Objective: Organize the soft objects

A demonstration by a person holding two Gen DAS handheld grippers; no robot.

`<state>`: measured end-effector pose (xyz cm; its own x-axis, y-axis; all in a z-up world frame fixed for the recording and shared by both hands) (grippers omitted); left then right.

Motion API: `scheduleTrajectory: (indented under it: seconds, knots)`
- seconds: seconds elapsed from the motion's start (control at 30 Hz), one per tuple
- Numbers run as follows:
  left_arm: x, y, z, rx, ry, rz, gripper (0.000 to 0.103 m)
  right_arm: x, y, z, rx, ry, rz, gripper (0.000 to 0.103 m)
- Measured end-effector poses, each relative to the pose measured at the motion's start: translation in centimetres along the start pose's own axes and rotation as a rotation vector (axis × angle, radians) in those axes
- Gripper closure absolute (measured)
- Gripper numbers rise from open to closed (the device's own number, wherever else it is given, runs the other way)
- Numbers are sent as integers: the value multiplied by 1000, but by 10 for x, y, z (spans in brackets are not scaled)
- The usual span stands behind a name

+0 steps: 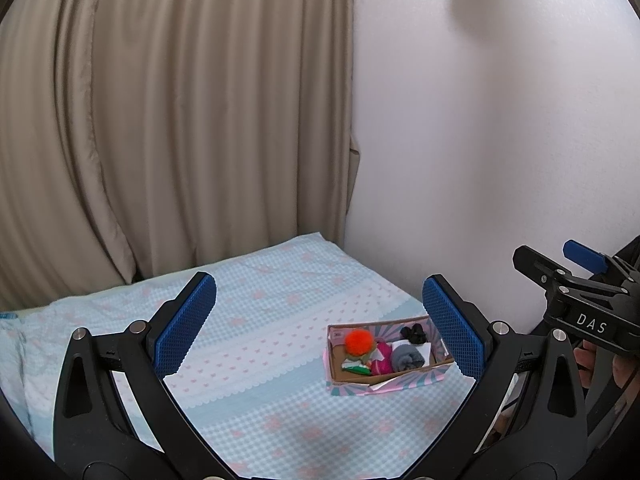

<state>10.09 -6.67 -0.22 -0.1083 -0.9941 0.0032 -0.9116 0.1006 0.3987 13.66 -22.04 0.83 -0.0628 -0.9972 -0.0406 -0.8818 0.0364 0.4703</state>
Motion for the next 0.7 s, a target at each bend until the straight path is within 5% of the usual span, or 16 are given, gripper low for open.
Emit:
scheduleTrajectory:
  seconds: [0.7]
  knots:
    - [-2,-1,3,8,-11,-41,0,0,-3,-3,-2,-10,6,10]
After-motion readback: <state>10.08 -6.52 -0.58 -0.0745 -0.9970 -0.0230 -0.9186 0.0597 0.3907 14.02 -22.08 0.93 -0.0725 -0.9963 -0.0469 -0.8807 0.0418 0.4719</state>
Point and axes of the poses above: each gripper's, at about its wrist camera, not at the fingertips, and y roughly against the way its jaws point, x to its right, z to its underside, the point moved 4 cm from there along -y, roughly the way its jaws point, and after that the axes turned 1 degree about -x, right-handed, at the moved point
